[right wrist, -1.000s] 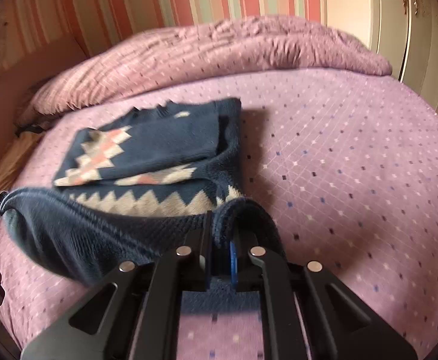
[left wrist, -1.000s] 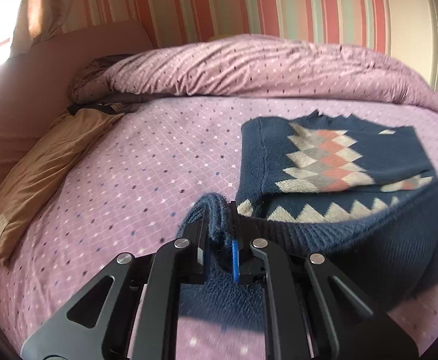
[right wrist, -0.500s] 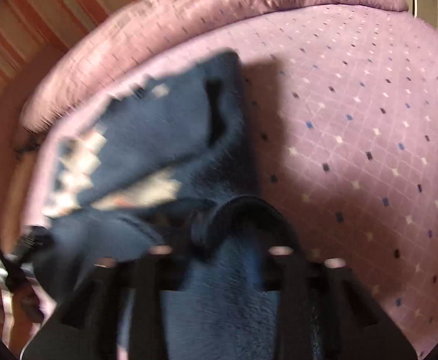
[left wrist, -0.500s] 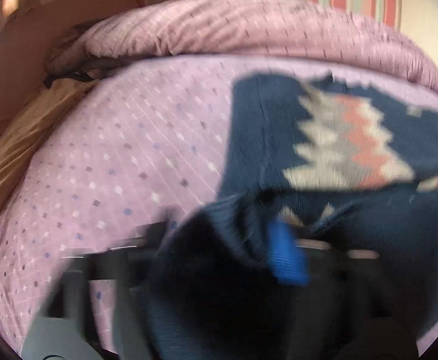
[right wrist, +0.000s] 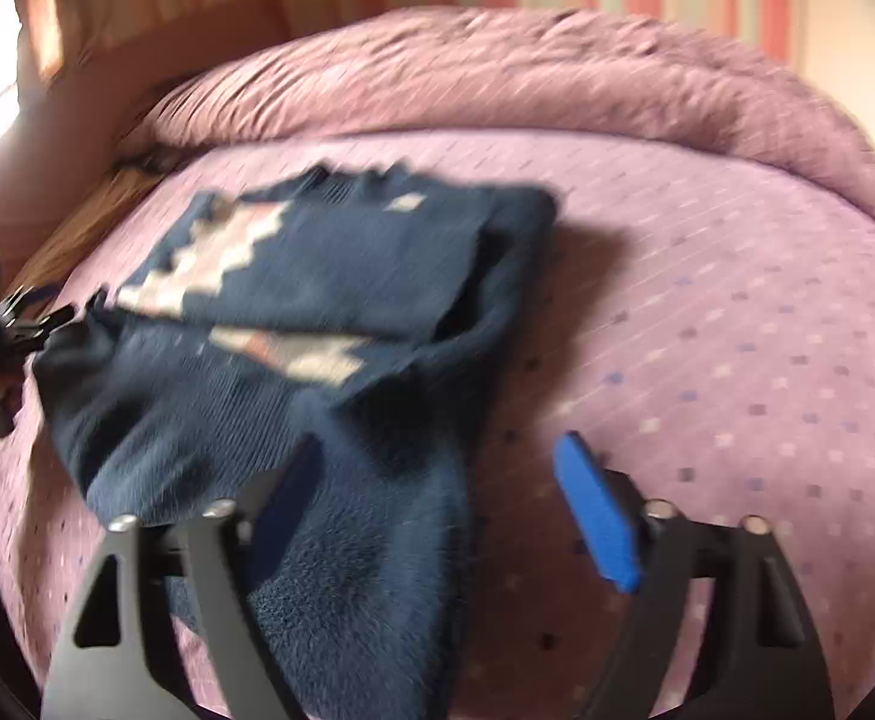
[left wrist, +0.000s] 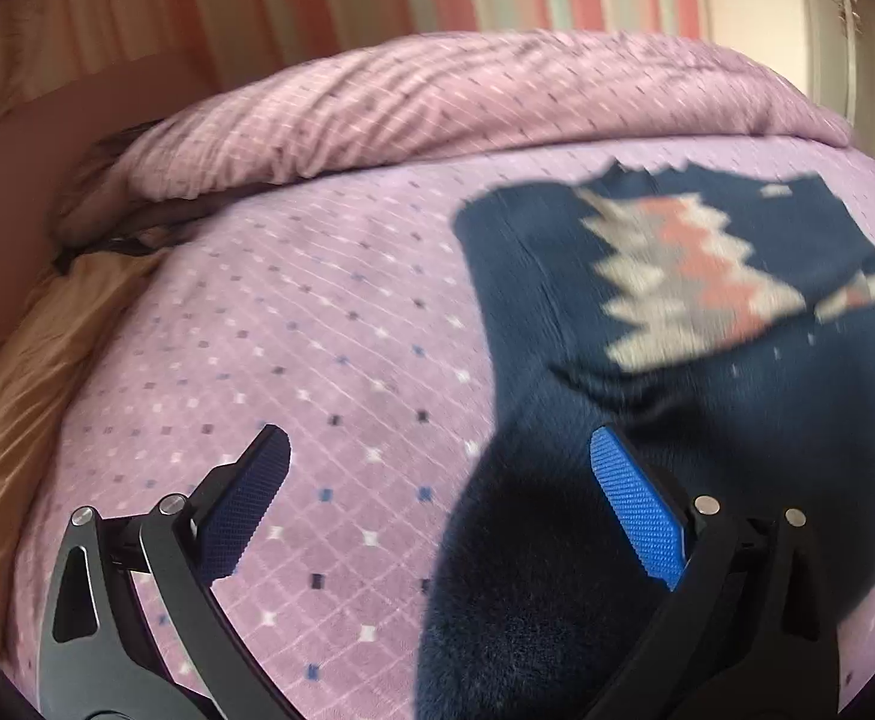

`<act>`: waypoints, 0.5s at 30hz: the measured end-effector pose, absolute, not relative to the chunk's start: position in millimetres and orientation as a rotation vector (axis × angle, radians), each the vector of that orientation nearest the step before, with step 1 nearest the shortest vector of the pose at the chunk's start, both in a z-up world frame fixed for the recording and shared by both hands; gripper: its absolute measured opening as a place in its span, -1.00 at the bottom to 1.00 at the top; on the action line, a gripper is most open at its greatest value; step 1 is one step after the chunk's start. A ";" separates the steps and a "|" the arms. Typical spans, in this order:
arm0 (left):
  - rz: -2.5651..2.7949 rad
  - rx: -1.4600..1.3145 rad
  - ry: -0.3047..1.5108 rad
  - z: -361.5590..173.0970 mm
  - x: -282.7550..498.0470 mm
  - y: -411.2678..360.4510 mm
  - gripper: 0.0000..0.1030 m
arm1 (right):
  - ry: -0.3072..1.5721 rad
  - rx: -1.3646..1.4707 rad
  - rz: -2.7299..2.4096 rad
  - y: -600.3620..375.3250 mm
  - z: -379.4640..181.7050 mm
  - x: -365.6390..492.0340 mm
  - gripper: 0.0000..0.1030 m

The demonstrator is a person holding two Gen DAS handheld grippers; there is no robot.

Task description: Fold small clothes

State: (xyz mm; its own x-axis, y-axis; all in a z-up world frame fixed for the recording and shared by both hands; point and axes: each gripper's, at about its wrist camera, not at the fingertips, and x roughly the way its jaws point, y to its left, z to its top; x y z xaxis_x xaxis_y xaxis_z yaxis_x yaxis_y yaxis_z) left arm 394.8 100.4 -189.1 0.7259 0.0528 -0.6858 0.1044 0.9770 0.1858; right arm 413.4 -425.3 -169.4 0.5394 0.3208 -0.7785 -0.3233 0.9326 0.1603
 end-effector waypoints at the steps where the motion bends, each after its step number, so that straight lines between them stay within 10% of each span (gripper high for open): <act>1: -0.039 0.210 0.765 -192.7 395.2 101.6 0.93 | 0.941 -0.027 0.381 -420.9 -176.3 417.0 0.38; 4: -0.077 0.168 0.765 -197.9 395.1 105.5 0.93 | 0.984 -0.004 0.401 -417.6 -190.7 430.6 0.29; 7: -0.121 0.157 0.765 -197.3 394.3 104.2 0.93 | 1.023 0.017 0.448 -413.7 -198.8 436.3 -0.38; 10: -0.140 0.172 0.766 -195.8 392.9 100.7 0.93 | 1.011 -0.042 0.461 -404.7 -194.1 430.6 -0.64; 15: -0.151 0.161 0.763 -193.1 391.9 101.2 0.93 | 0.977 -0.061 0.449 -404.5 -184.1 422.6 -0.74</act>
State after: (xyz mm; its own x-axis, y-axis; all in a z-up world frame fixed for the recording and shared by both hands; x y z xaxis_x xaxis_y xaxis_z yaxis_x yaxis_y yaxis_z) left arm 391.9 101.2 -193.1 0.7133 -0.0778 -0.6965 0.1942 0.9768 0.0897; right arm 422.6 -404.5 -184.1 0.4757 0.3398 -0.8113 -0.3938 0.9071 0.1490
